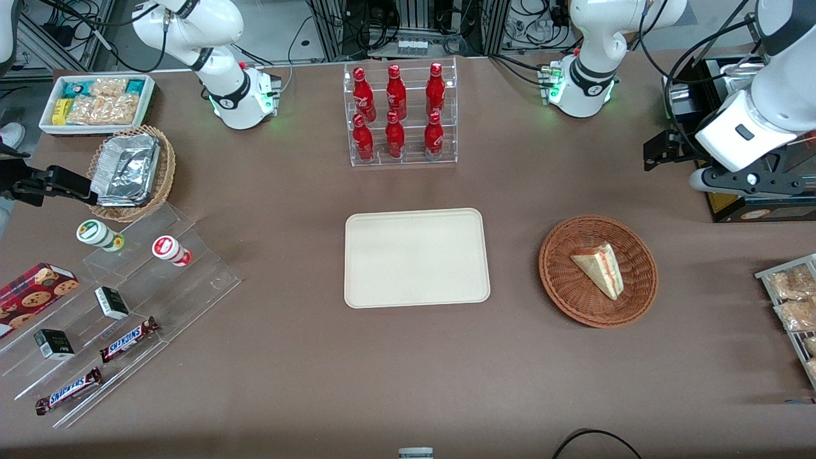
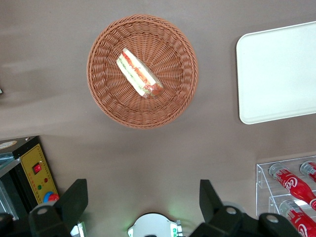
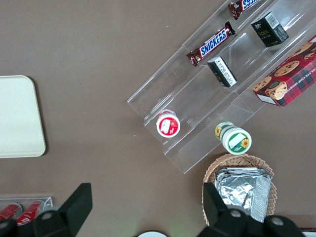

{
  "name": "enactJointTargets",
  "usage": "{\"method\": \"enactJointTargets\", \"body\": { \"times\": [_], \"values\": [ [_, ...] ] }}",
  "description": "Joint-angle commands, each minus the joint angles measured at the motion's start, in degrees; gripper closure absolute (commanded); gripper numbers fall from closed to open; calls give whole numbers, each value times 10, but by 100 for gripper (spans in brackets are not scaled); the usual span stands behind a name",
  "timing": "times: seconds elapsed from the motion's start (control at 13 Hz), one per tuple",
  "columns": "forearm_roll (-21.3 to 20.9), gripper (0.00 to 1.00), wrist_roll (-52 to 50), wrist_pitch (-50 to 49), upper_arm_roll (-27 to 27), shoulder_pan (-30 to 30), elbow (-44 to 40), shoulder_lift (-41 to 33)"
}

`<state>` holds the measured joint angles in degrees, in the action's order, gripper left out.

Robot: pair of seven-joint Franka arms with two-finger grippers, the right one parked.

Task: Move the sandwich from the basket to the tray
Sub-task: 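Move the open left gripper over the wrapped sandwich in the wicker basket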

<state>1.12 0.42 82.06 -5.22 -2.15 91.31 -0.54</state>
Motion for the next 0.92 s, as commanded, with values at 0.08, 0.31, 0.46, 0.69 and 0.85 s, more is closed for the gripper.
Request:
{"method": "enactJointTargets", "body": {
  "times": [0.08,0.31,0.46,0.69,0.85],
  "values": [
    [1,0,16,35,5,-2,3,5],
    [-6,0,16,77,6,-1,36,15],
    [-7,0,16,163,7,-2,125,-2],
    [-7,0,15,261,8,-1,207,0],
    [-7,0,15,344,8,-1,263,4]
  ]
}}
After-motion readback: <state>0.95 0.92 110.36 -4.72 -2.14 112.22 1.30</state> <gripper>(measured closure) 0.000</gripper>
